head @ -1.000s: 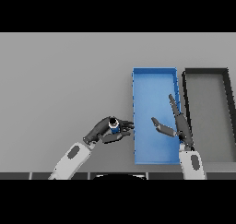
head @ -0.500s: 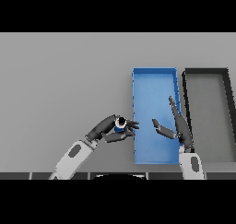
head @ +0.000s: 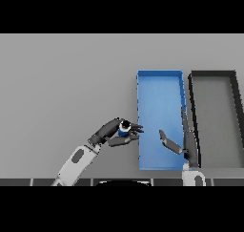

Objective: Pick up the blue pipe and place it into the blue bin.

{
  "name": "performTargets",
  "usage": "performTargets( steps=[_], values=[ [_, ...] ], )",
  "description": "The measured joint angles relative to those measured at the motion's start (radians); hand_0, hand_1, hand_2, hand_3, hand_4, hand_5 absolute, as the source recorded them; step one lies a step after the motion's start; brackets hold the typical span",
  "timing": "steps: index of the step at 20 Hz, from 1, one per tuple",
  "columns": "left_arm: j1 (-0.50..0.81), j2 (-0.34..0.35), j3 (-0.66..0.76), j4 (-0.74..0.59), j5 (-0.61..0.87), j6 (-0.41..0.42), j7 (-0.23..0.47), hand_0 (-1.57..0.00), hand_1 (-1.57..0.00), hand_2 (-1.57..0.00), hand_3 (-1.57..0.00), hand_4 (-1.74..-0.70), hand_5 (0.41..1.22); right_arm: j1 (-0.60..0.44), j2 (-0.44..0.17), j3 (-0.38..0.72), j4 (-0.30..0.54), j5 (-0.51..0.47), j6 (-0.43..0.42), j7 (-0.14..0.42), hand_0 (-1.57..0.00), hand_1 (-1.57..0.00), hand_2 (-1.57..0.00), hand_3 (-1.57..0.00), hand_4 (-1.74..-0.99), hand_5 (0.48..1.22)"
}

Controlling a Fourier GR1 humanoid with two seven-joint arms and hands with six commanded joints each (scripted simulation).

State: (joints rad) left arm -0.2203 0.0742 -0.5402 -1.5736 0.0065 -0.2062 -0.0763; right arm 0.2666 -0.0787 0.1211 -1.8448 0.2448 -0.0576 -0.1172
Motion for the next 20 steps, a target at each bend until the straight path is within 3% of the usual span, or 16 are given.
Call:
performTargets(
  steps=[1, 3, 4, 7, 9, 10, 14, 20],
  values=[
    [0.008, 0.01, 0.006, 0.0, 0.005, -0.017, -0.014, -1.57, -1.57, -1.57, -1.57, -1.47, 1.221, -0.004, -0.007, -0.011, -0.029, -0.06, 0.032, -0.048, 0.0, -0.02, -0.03, 0.0, -1.172, 0.579],
    [0.003, -0.001, 0.012, -0.001, -0.009, -0.017, -0.007, -1.57, -1.57, -1.57, -1.57, -1.47, 1.221, -0.015, -0.031, -0.009, -0.092, -0.134, 0.096, -0.081, 0.0, -0.01, -0.02, 0.0, -1.169, 0.597],
    [0.012, -0.004, 0.012, -0.015, -0.005, -0.023, -0.007, -1.57, -1.57, -1.57, -1.57, -1.47, 1.221, -0.027, -0.062, -0.026, -0.115, -0.175, 0.124, -0.06, 0.0, -0.01, -0.02, 0.0, -1.163, 0.592],
    [0.015, -0.012, 0.017, -0.015, -0.024, -0.032, 0.011, -1.57, -1.57, -1.57, -1.57, -1.47, 1.221, -0.059, -0.154, -0.004, -0.229, -0.23, 0.214, 0.032, 0.0, 0.0, -0.01, 0.0, -1.177, 0.567],
    [0.012, -0.016, 0.025, -0.018, -0.029, -0.04, 0.011, -1.57, -1.57, -1.57, -1.57, -1.47, 1.221, -0.084, -0.183, 0.046, -0.258, -0.228, 0.255, 0.177, 0.0, 0.0, 0.0, 0.0, -1.194, 0.543],
    [0.022, -0.009, 0.025, -0.023, -0.036, -0.047, 0.01, -1.57, -1.57, -1.57, -1.57, -1.47, 1.221, -0.118, -0.201, 0.056, -0.258, -0.226, 0.267, 0.218, 0.0, 0.0, 0.0, 0.0, -1.205, 0.539],
    [0.021, -0.025, 0.023, -0.034, -0.06, -0.055, 0.017, -1.57, -1.57, -1.57, -1.57, -1.47, 1.221, -0.216, -0.243, 0.105, -0.261, -0.235, 0.341, 0.273, 0.0, 0.0, 0.0, 0.0, -1.256, 0.523],
    [0.019, -0.043, 0.044, -0.029, -0.069, -0.078, 0.037, -1.57, -1.57, -1.57, -1.57, -1.48, 1.221, -0.356, -0.196, 0.191, -0.26, -0.297, 0.4, 0.428, 0.0, 0.0, 0.0, 0.0, -1.22, 0.525]
  ],
)
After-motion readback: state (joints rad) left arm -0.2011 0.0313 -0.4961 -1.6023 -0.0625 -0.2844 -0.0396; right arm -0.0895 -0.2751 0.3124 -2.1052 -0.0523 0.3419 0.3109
